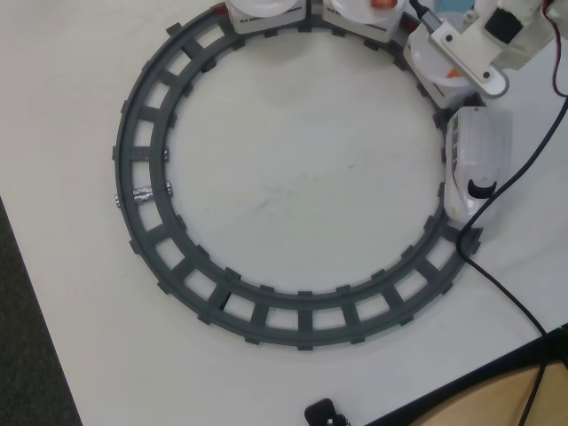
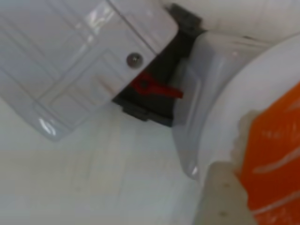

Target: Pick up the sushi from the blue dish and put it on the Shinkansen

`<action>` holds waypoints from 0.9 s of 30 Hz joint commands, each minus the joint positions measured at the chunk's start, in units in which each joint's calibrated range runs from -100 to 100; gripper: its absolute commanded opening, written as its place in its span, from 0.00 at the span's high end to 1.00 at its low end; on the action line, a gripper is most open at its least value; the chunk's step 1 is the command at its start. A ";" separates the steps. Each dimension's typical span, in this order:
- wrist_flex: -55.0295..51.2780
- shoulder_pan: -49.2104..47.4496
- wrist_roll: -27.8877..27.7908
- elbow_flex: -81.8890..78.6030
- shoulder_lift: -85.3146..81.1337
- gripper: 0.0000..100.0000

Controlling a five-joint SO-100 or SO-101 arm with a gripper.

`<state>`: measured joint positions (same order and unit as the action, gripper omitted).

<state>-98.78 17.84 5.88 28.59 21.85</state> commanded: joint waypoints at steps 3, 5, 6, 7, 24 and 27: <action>-0.63 -0.15 -0.43 -1.12 -3.02 0.98; -0.11 0.20 -0.38 -1.21 -3.02 0.98; 0.14 0.29 -0.27 -1.21 -3.02 0.98; 0.49 0.38 -0.32 -1.21 -3.02 0.98; 0.49 0.38 -0.22 -1.75 -2.77 0.97; 0.40 0.38 -0.32 -1.75 -2.77 0.97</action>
<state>-98.69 18.16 5.52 26.70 21.85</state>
